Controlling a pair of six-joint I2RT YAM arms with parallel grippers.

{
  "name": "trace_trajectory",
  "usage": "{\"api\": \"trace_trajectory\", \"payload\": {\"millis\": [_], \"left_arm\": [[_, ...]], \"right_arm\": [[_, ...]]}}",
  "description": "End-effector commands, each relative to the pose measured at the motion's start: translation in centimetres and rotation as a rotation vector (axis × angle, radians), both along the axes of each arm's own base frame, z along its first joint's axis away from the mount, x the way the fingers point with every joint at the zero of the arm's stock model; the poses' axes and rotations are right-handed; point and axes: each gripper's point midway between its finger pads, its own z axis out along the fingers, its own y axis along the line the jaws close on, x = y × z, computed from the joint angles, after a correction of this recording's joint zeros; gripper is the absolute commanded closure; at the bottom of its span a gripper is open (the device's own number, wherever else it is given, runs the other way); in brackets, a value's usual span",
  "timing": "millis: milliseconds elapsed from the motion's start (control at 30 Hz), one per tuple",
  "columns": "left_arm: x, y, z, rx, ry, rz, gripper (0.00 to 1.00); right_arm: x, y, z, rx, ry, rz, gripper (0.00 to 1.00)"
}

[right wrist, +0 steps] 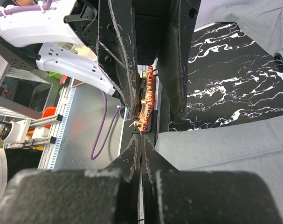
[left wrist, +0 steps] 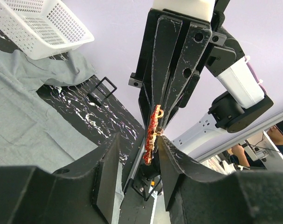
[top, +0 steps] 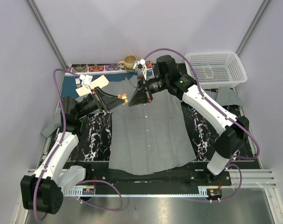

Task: Pin the brooch onto the clothing

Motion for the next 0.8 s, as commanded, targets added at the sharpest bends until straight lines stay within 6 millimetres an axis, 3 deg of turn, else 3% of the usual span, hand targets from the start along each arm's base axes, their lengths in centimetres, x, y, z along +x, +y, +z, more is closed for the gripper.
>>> {"api": "trace_trajectory", "payload": {"millis": [0,233,767], "left_arm": [[-0.48,-0.11,2.15,-0.016,-0.067,-0.009,0.58],[-0.74,-0.30,2.41,-0.029,-0.076,-0.022,0.55],[-0.85,-0.99,2.27,-0.029,-0.065,-0.045,0.62]], "right_arm": [[-0.94,-0.21,1.77,0.050,-0.019,0.032,1.00],[-1.09,-0.24,1.53,0.045,-0.001,0.039,1.00],[-1.13,0.05,0.95,0.033,0.006,0.040,1.00]]}}
